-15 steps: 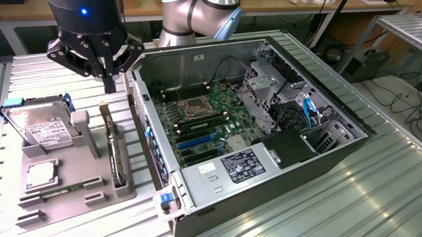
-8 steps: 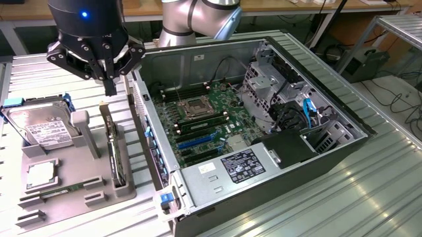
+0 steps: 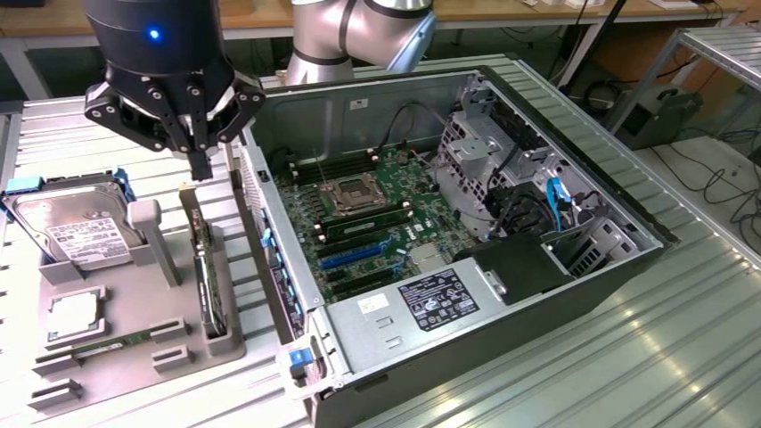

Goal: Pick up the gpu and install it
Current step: 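Reach for the gpu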

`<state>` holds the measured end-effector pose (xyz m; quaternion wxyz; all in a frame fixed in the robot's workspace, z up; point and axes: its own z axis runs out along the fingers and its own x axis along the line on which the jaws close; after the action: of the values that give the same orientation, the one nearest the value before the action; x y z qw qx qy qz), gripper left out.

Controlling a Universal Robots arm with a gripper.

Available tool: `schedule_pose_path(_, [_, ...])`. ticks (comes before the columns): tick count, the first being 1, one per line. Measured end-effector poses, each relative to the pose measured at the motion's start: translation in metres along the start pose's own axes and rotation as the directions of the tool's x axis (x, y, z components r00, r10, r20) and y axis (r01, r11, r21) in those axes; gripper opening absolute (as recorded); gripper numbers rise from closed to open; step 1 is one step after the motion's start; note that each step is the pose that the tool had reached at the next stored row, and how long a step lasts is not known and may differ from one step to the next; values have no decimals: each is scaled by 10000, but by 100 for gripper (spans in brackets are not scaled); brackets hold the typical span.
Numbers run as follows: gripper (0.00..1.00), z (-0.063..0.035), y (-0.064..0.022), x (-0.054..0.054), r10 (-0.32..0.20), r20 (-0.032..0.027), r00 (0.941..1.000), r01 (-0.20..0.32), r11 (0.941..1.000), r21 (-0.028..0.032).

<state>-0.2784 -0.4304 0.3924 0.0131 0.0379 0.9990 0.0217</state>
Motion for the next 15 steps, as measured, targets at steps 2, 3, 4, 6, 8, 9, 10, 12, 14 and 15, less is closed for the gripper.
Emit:
schedule_pose_path(2, [11,-1,-26,-2,-1,0,10000,1,10000,0])
schedule_pose_path(3, [11,-1,-35,-3,0,0,10000,0,10000,-1])
schedule_pose_path(4, [11,-1,-51,-4,0,0,10000,0,10000,0])
schedule_pose_path(6, [11,-2,-81,-6,0,0,10000,0,10000,-1])
schedule_pose_path(8, [11,-3,-104,-8,0,0,10000,0,10000,-1])
schedule_pose_path(9, [11,-3,-114,-8,0,0,10000,0,10000,-1])
schedule_pose_path(10, [11,-4,-124,-9,0,0,10000,0,10000,-1])
schedule_pose_path(12, [11,-5,-145,-11,0,0,10000,0,10000,0])
schedule_pose_path(14, [11,-6,-166,-12,0,0,10000,0,10000,0])
schedule_pose_path(15, [11,-6,-176,-13,0,0,10000,0,10000,0])
